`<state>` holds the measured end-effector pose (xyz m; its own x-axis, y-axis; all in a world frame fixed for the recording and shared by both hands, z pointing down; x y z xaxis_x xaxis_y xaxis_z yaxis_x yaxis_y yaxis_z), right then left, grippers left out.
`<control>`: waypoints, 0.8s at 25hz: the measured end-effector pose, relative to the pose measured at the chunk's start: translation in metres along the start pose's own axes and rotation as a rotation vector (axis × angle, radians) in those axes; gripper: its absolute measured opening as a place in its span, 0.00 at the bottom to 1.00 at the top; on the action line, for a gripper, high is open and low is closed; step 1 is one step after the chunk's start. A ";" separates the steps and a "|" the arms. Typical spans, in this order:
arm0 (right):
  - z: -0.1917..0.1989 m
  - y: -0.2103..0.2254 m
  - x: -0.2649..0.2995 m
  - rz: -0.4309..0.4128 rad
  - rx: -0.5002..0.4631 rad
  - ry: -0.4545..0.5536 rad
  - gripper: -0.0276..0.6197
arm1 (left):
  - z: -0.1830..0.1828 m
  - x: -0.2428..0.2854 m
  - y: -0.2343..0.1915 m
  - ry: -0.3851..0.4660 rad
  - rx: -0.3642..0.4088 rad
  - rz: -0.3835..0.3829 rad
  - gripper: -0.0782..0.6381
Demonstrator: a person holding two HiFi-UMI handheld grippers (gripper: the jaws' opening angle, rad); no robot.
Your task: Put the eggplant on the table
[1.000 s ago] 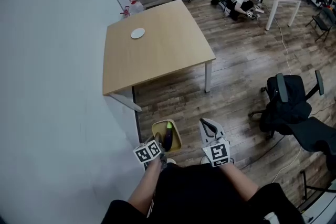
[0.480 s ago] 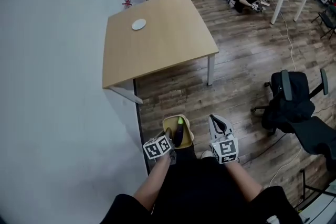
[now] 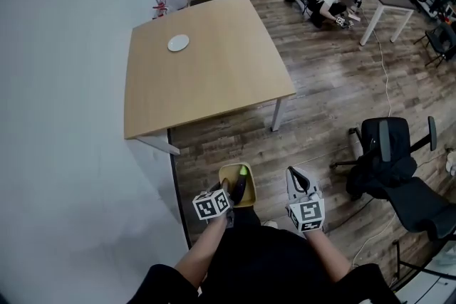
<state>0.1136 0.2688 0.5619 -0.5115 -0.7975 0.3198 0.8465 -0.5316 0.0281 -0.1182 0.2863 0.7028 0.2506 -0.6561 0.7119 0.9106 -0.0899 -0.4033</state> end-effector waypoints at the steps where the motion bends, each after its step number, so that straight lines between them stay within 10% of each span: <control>1: -0.005 0.004 0.017 0.001 -0.004 -0.006 0.14 | -0.013 0.011 -0.003 -0.001 0.005 0.002 0.14; 20: -0.100 0.029 0.247 -0.001 -0.016 -0.021 0.14 | -0.192 0.123 -0.051 -0.068 0.007 0.111 0.14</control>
<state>-0.0031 0.0282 0.5471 -0.5091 -0.7911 0.3392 0.8435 -0.5370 0.0135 -0.1968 0.0664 0.7007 0.3712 -0.6090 0.7010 0.8785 -0.0142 -0.4776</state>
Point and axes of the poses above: the fingertips, and each gripper's own axes: x forward along the fingers, y to its right, z out of its underside, the point moved 2 cm from there along -x, backward along the fingers, and after that the axes turned 5 degrees about -z, right-handed, at the moved point
